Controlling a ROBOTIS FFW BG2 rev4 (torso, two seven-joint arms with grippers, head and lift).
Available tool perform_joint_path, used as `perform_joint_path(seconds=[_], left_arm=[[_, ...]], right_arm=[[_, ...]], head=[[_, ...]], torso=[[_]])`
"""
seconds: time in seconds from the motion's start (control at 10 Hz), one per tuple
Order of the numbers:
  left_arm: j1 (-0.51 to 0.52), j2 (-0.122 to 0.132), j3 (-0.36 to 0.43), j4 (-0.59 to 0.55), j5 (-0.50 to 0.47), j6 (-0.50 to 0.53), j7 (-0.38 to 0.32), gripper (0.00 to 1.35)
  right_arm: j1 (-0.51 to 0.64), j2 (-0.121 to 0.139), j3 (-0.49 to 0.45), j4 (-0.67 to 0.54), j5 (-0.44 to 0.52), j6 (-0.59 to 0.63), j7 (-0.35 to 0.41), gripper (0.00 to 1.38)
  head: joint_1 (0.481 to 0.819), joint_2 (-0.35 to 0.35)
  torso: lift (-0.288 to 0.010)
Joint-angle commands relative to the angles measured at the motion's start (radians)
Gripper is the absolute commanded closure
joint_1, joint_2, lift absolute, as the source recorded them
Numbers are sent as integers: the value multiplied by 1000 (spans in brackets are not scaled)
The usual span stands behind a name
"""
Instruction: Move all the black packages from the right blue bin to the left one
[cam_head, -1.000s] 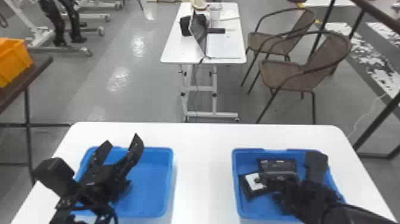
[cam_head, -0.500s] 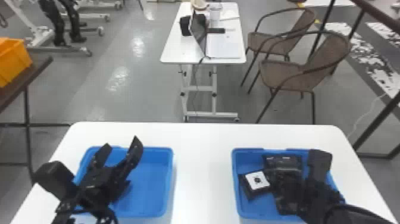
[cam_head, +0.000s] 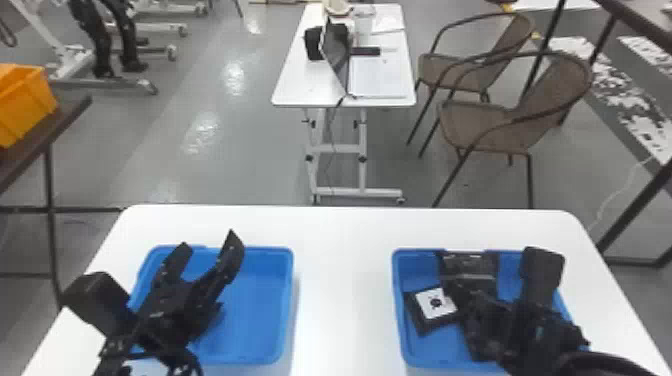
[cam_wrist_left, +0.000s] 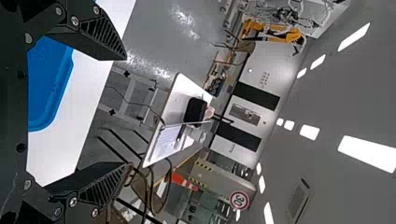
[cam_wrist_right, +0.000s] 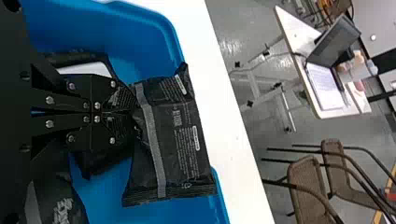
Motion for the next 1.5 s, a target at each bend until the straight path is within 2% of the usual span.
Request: perform_joint_path(seconds=[0.0,0.1,0.2,0.4,0.5,0.6,0.9,1.1,1.4], left_arm=[[-1,0,10,-2,11,0,0,229],[-1,0,16,-5,28,6,0,229],[-11,3,25,-5,48,17,-3,229],[-41,31,35,-6,139,89,-23,229],[-57,48,33,-8,168,110,-26,229],[-64,54,32,-11,179,119,-26,229],[-101,40,16,-15,180,156,-37,229],[-136,38,-5,-26,186,204,-39,229],[-184,37,-28,-25,216,316,-74,229]], right_arm=[[49,-1,23,-98,34,38,45,1162],[48,-1,28,-143,150,66,154,1162],[6,-1,28,-143,291,80,322,1162],[-89,-26,60,-106,408,60,479,1162],[-149,-32,85,-43,455,9,589,1161],[-204,-33,120,24,463,-31,657,1161],[-370,5,249,234,399,-161,800,1161],[-416,20,321,297,314,-204,818,1161],[-471,10,425,362,182,-229,833,1162]], head=[[695,63],[695,92],[695,121],[695,141],[695,137],[695,146],[695,201],[695,247],[695,276]], torso=[[-40],[-40],[-40],[-40],[-40],[-40],[-40],[-40],[-40]])
